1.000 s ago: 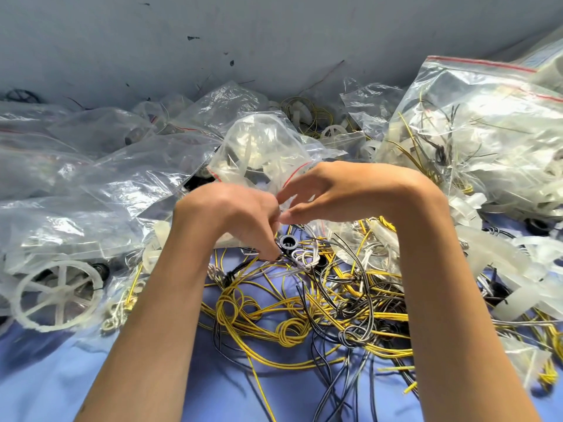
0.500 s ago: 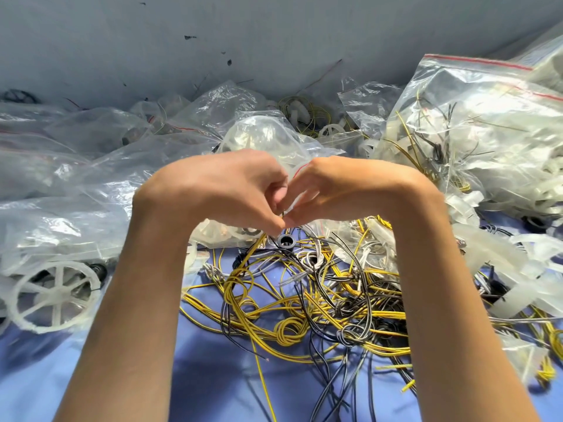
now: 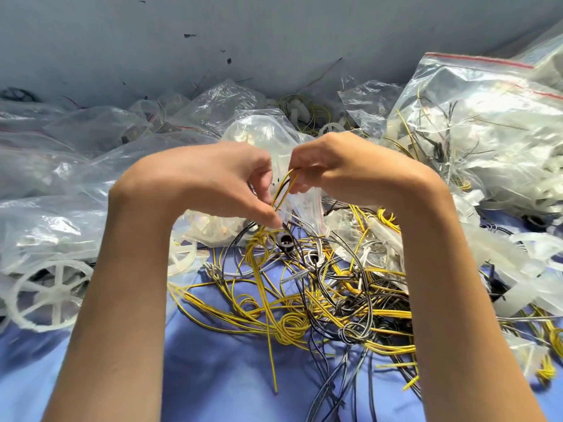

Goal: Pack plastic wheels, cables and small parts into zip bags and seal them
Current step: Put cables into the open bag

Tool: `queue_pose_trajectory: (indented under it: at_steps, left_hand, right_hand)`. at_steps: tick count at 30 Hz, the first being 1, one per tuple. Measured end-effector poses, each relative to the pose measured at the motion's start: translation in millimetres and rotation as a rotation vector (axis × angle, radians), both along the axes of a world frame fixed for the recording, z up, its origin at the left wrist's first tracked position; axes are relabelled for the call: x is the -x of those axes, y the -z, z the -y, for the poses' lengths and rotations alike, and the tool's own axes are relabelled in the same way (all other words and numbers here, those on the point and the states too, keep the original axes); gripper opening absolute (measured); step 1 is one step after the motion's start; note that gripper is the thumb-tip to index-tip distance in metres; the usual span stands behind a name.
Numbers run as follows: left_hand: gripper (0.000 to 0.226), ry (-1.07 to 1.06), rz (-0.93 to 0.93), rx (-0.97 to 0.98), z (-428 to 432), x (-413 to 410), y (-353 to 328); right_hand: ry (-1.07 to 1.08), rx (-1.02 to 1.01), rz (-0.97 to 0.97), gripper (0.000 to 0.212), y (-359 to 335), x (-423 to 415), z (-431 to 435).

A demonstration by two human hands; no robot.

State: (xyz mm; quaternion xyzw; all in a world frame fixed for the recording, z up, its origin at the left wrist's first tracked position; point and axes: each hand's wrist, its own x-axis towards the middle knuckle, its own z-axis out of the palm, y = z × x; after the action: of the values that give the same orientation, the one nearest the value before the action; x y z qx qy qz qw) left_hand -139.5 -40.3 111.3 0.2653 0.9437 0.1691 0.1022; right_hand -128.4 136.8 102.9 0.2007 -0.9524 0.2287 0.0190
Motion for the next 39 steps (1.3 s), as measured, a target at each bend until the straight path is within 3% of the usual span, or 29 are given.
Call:
queue_pose_trajectory:
  at_steps: [9, 17, 19, 23, 27, 32, 39]
  left_hand:
    - [0.042, 0.020, -0.007, 0.032, -1.9, -4.1, -1.8]
    - [0.034, 0.090, -0.003, -0.002, -11.0, -6.0, 2.3]
    - [0.031, 0.093, -0.020, -0.047, -9.7, -6.2, 1.1]
    - [0.026, 0.100, -0.071, -0.205, -8.0, -6.3, -3.1]
    - [0.033, 0.094, -0.139, -0.342, -10.1, -2.7, -2.4]
    - [0.041, 0.092, -0.185, -0.436, -13.0, 1.3, 1.2]
    - [0.041, 0.065, -0.225, -0.556, -12.2, 4.1, 2.5]
  right_hand:
    - [0.088, 0.080, 0.043, 0.022, -0.1, 2.5, -3.5]
    - [0.087, -0.008, 0.064, 0.014, -0.3, 1.6, -6.8]
    - [0.070, -0.041, 0.039, 0.012, -0.9, -0.1, -9.1]
    - [0.012, -0.052, 0.078, 0.029, -6.7, -6.5, -10.0]
    - [0.004, -0.082, 0.025, 0.025, -9.6, -9.5, -9.5]
    - [0.032, -0.078, -0.008, 0.041, -15.8, -15.4, -12.5]
    - [-0.027, -0.014, -0.032, 0.018, -16.7, -14.7, -10.9]
